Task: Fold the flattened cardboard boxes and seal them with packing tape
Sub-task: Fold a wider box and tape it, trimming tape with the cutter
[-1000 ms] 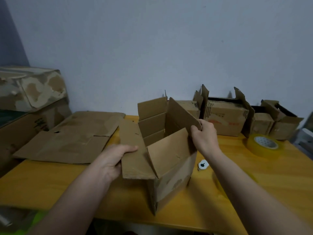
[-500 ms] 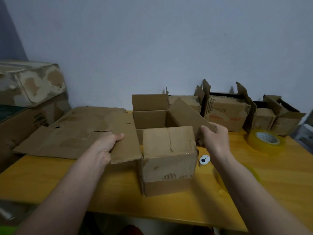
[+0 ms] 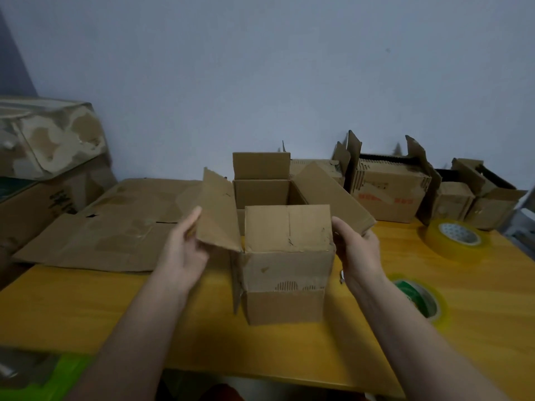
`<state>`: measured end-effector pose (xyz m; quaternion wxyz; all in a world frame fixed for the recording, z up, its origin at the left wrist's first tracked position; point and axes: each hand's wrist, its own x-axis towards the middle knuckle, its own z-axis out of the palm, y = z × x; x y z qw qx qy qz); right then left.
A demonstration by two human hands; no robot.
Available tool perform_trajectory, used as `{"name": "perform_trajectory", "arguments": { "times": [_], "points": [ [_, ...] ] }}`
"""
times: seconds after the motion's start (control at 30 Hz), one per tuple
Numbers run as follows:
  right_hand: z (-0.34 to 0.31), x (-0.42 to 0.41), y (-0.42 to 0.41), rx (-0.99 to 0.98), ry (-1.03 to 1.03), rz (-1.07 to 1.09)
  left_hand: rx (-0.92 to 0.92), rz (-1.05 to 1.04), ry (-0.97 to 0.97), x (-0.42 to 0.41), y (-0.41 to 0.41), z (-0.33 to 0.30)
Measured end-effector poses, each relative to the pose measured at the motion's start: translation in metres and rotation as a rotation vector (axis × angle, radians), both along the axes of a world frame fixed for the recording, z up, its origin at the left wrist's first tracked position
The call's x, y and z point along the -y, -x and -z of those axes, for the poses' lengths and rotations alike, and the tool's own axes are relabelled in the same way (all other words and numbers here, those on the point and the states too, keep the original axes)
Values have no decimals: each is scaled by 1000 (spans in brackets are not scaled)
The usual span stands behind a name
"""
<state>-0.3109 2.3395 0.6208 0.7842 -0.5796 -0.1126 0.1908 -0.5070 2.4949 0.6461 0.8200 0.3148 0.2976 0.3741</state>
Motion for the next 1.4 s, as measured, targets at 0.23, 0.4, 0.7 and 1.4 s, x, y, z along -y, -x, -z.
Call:
{"name": "perform_trajectory", "arguments": {
  "times": [0.23,0.4,0.7,1.4],
  "points": [
    [7,-14,17,79,216,-88,-265,120,-471,42,-13,26],
    [4,-16,29,211,182,-136,-461,-77,-336,25,-28,16],
    [27,-40,59,9,162,-274,-536,-198,-248,-4,0,20],
    [43,32,8,980,710,351,-1073,-413,-1402,33,-15,70]
  ]
}}
